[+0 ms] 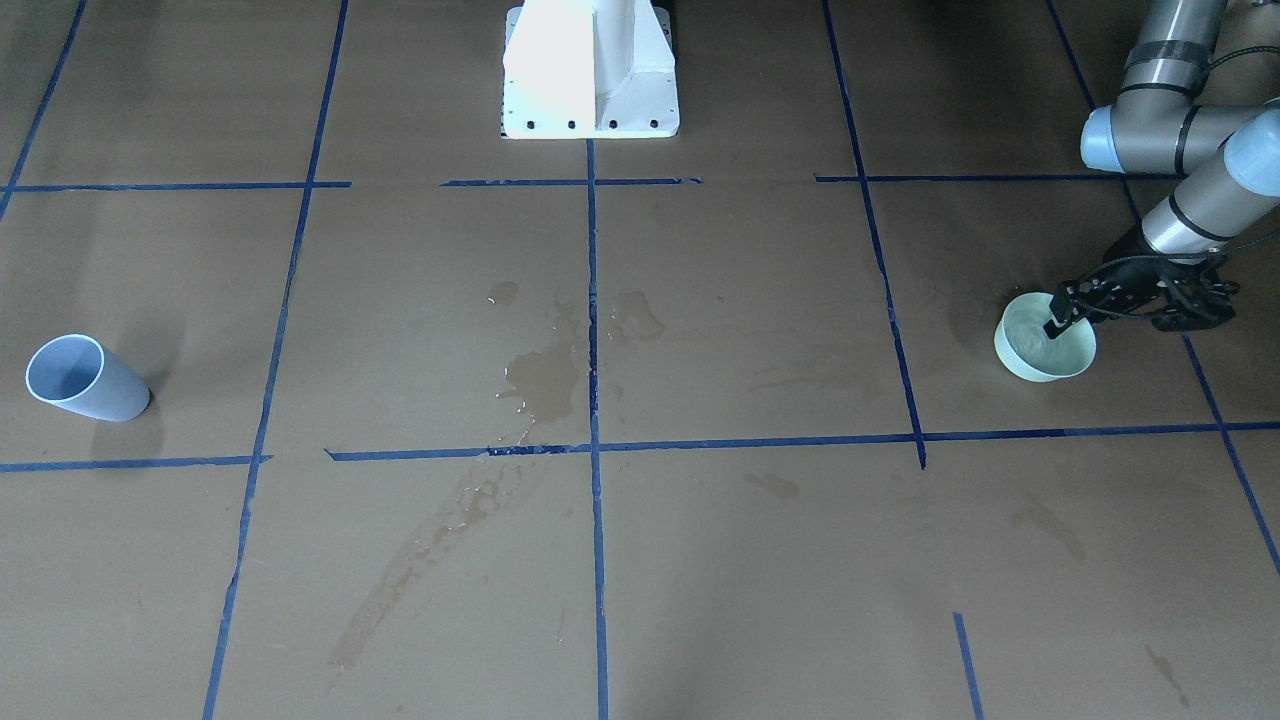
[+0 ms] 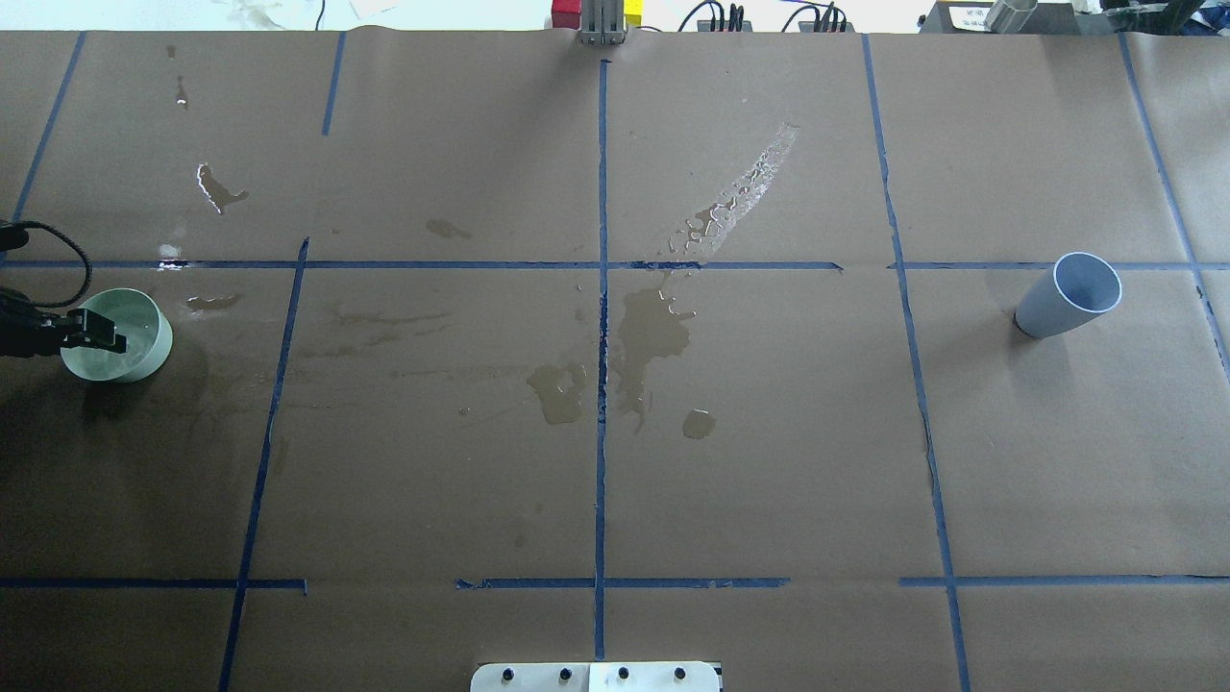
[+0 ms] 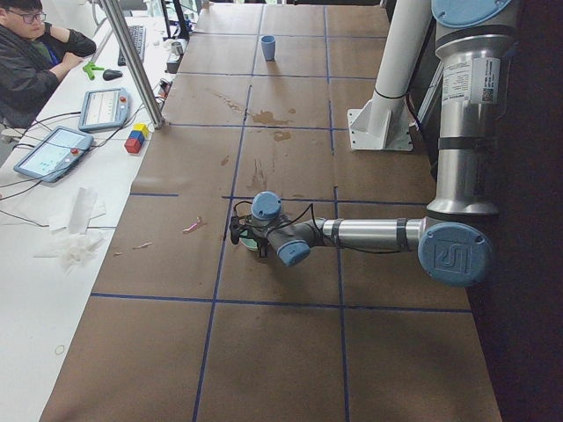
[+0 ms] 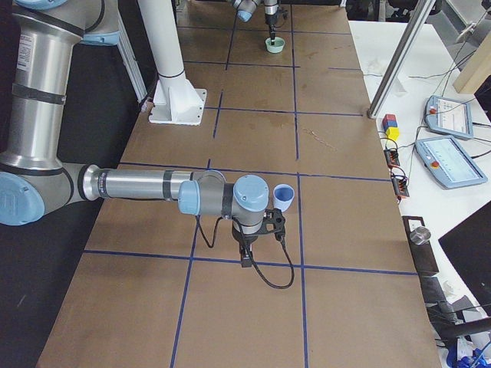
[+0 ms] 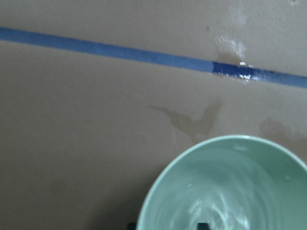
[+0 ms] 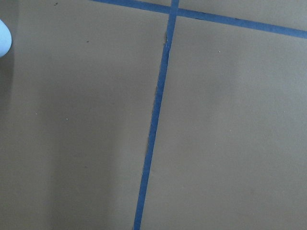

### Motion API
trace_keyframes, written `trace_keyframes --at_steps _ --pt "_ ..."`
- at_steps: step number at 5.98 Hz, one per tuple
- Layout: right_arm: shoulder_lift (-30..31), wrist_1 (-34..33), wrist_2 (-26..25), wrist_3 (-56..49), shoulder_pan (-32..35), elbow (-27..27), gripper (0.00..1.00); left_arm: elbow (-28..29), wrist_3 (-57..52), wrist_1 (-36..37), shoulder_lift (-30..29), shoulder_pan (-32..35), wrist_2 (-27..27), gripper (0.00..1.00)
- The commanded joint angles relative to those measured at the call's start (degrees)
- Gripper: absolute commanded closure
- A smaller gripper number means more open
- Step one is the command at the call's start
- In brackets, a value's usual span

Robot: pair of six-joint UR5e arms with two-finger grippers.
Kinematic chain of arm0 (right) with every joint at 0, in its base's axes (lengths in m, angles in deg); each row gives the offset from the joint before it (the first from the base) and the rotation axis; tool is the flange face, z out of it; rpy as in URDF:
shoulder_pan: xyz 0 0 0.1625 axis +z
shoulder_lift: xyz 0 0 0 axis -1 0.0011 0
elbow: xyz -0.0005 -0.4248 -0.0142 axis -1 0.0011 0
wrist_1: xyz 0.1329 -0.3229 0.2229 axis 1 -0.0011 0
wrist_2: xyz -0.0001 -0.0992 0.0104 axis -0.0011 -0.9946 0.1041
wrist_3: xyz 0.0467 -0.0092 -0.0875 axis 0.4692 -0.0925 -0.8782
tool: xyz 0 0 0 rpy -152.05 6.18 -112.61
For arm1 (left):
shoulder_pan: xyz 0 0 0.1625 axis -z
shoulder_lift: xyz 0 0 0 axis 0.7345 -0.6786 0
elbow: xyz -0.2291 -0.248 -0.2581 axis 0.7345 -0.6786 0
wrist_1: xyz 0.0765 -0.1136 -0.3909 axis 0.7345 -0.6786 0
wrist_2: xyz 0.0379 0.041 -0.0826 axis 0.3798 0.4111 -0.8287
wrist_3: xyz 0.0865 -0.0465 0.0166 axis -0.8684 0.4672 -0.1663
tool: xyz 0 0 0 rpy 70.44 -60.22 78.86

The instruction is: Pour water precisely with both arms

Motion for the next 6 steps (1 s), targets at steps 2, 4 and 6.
trace_keyframes --at_steps 2,4,6 --pt "0.0 0.0 0.0 -0.1 -0.1 -0.1 0.00 -0.1 0.3 0.2 -0.7 0.1 -0.8 1.00" --pt "0.0 0.0 0.0 -0.1 -0.1 -0.1 0.00 -2.5 0.9 3.3 -3.5 0.1 -0.9 1.00" --pt "0.0 0.0 0.0 0.0 -0.1 -0.1 0.00 -6.7 11.3 7.8 -11.0 -0.4 -0.9 1.00"
